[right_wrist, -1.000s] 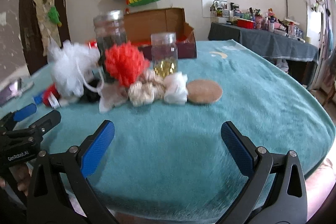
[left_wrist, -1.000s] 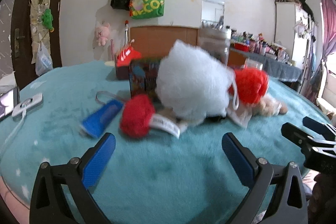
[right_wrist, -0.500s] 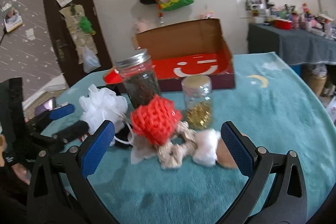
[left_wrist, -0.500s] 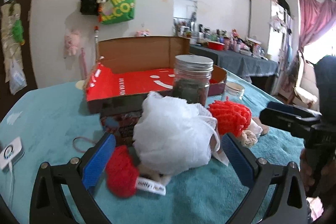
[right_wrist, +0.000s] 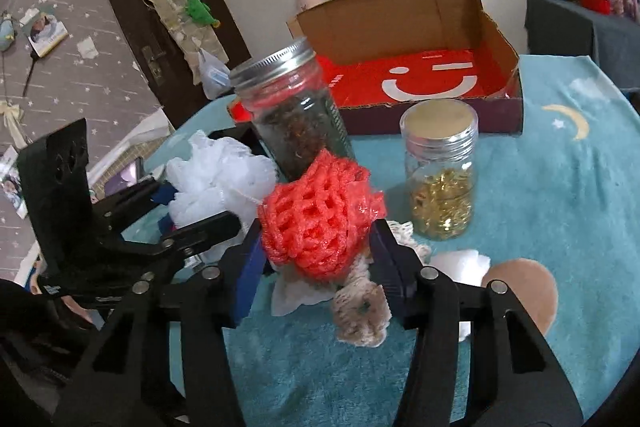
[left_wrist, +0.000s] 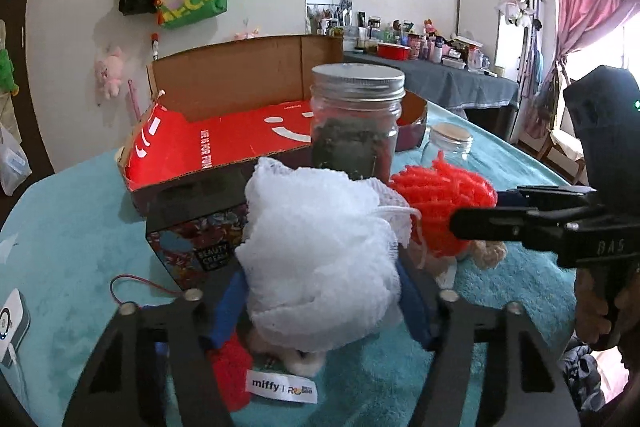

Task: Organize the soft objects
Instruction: 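Grasp the white mesh loofah with the left tool while the right tool grasps the red mesh ball, then carry the loofah with the left tool while the right tool carries the red ball into the box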

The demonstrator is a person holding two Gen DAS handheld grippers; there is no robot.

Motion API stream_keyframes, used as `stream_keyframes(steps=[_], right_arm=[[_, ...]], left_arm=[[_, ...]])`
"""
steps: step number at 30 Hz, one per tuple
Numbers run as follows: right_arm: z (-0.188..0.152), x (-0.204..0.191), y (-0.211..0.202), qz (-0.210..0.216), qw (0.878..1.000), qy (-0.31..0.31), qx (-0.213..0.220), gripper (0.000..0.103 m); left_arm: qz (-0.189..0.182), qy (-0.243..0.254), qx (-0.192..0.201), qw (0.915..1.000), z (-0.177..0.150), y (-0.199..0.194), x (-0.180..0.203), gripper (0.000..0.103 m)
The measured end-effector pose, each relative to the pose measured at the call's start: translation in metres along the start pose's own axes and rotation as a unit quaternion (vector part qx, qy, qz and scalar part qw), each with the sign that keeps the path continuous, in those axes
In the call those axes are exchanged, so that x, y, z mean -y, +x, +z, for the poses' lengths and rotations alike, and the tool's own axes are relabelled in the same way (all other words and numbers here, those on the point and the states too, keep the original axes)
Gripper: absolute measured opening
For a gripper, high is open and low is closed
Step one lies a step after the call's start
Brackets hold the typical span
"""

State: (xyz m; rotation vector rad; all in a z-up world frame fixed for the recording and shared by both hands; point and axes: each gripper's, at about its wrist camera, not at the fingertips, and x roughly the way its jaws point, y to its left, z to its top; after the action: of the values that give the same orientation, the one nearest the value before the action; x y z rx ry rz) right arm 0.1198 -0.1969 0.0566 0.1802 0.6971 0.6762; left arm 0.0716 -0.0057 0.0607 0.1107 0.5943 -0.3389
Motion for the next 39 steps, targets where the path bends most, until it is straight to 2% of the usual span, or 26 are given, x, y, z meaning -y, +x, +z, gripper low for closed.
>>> stream_keyframes(steps=[3,9,23,30,39], right_arm=[[-0.001,-0.005,-0.009,-0.013,1.000,-0.014,0.019,0.043],[0.001,-0.014,-0.025,-0.018,0.999,-0.021,0.043,0.043],[0.015,-0.021,-0.062,-0.028,0.996,-0.035,0.081,0.043],[0.045,-0.022,-0.076,-0.035,0.994,-0.050,0.094,0.043],[0.100,-0.014,-0.063,-0.033,0.994,-0.075,0.075,0.043]], left_arm=[[-0.001,-0.003,0.002,1.0000,-0.001,-0.004,-0.003,0.057],[-0.006,-0.015,0.006,0.9998,0.001,-0.015,-0.009,0.053],[0.019,-0.032,0.057,0.9977,0.034,-0.063,-0.030,0.052],[0.024,-0.027,0.071,0.9968,0.067,-0.073,-0.042,0.052],[0.009,-0.009,0.046,0.9989,0.111,-0.049,-0.062,0.052]])
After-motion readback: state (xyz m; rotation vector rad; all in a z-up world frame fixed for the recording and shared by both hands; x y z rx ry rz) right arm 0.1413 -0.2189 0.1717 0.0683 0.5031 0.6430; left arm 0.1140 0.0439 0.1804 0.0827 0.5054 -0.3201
